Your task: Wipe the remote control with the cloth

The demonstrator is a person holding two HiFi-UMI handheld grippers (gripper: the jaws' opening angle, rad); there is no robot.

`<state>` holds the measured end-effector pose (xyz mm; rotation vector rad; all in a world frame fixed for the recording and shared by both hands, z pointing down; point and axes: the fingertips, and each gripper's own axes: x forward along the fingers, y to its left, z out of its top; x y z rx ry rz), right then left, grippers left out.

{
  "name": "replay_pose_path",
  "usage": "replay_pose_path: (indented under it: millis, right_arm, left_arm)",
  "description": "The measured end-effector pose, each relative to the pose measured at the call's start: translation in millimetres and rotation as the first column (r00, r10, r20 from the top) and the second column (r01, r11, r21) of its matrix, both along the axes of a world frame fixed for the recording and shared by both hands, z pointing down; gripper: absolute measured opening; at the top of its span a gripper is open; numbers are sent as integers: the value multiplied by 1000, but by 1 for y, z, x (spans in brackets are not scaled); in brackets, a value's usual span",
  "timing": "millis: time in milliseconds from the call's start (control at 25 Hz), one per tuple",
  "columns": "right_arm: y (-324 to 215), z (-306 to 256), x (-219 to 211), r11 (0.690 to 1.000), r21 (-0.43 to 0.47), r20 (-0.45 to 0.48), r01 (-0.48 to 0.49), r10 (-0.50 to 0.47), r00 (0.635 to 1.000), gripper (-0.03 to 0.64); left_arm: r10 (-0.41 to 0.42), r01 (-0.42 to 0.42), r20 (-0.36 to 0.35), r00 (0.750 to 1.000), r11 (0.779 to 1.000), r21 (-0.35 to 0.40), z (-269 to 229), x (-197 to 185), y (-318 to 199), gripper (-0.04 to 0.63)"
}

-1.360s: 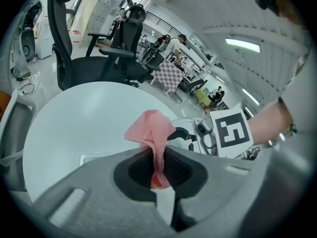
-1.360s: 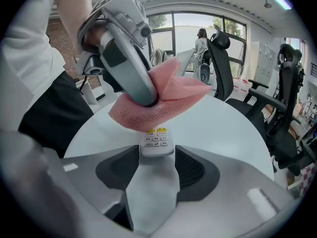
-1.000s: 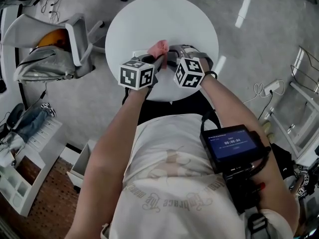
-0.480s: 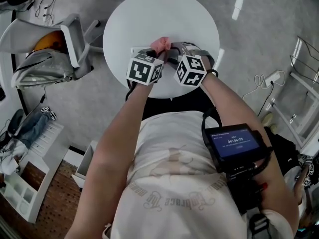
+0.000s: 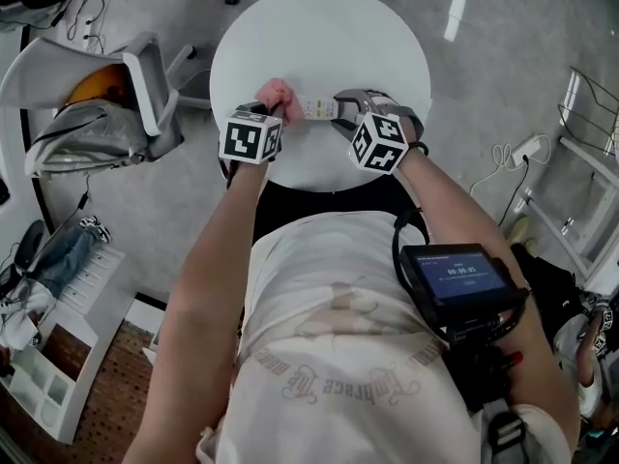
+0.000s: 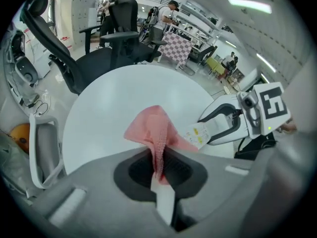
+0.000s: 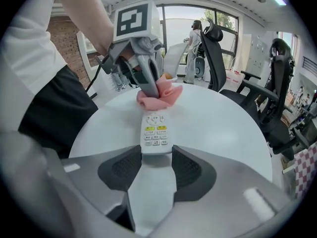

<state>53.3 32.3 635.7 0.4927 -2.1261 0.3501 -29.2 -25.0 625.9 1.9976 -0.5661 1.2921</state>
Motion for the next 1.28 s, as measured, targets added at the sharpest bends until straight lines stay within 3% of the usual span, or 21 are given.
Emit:
replay_pose_path:
  millis: [200,440,840,1280]
  right_arm:
    - [3,1,6,1000,-9,-17,0,-1,1000,201]
    - [1,1,8,1000,-12,-30,16,-16,999,202]
    - [-1,0,0,999,-4,-33,35,-36,999,202]
    - [-8,-4,-8,1000,6,-13,29,-29,999,202]
  left_arm:
    - [-60,60,16,998,998,7,6,-38,-2,20]
    - [-92,91,16,996,995,36,5,-49,-3,20]
    - [61,-59,-79,995,998,25,-6,21,19,20]
    - [56,-78,-252,966,994,-78,-22,87,39,20]
